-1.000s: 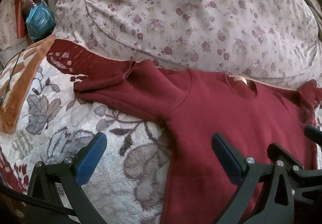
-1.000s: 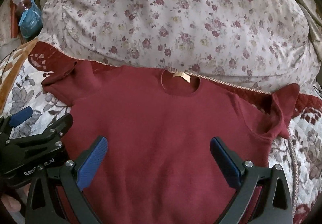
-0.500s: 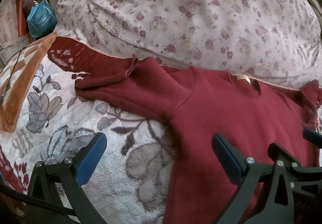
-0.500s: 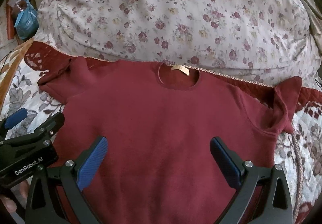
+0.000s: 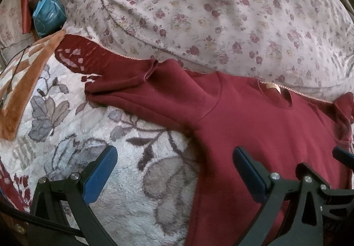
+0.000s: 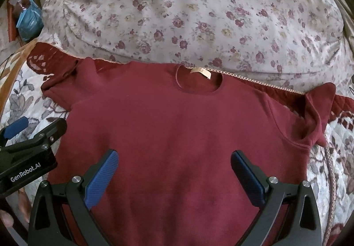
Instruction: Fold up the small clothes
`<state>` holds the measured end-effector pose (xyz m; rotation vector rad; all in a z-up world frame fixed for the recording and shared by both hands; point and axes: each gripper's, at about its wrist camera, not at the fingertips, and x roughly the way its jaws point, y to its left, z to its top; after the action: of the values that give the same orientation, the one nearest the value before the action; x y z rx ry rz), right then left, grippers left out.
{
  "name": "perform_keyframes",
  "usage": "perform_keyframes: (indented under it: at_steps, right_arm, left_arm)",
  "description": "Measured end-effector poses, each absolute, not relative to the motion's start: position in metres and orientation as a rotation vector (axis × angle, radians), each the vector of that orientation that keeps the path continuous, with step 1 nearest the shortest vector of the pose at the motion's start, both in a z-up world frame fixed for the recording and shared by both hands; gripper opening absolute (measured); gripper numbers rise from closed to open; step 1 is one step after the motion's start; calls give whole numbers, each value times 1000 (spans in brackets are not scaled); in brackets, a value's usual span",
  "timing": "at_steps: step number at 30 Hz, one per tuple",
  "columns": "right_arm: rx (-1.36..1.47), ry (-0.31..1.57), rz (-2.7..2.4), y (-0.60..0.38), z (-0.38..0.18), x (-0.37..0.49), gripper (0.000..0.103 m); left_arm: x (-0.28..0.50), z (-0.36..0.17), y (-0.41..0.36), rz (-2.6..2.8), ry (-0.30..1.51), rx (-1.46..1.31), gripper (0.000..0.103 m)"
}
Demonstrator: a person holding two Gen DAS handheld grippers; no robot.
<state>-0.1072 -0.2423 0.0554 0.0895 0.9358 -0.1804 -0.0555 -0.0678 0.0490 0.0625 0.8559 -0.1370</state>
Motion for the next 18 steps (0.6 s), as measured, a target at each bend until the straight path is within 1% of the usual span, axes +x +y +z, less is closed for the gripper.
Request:
perform_keyframes:
  at_steps: [13,18]
  right_arm:
    - [106,964,-165,-244,47,-105,103]
    - [103,969,-158,-244,47,-106,103]
  left_arm:
    - [-51,45,-62,-127,874,54,103]
    - [-43,46,-35,-82,906,-32,103]
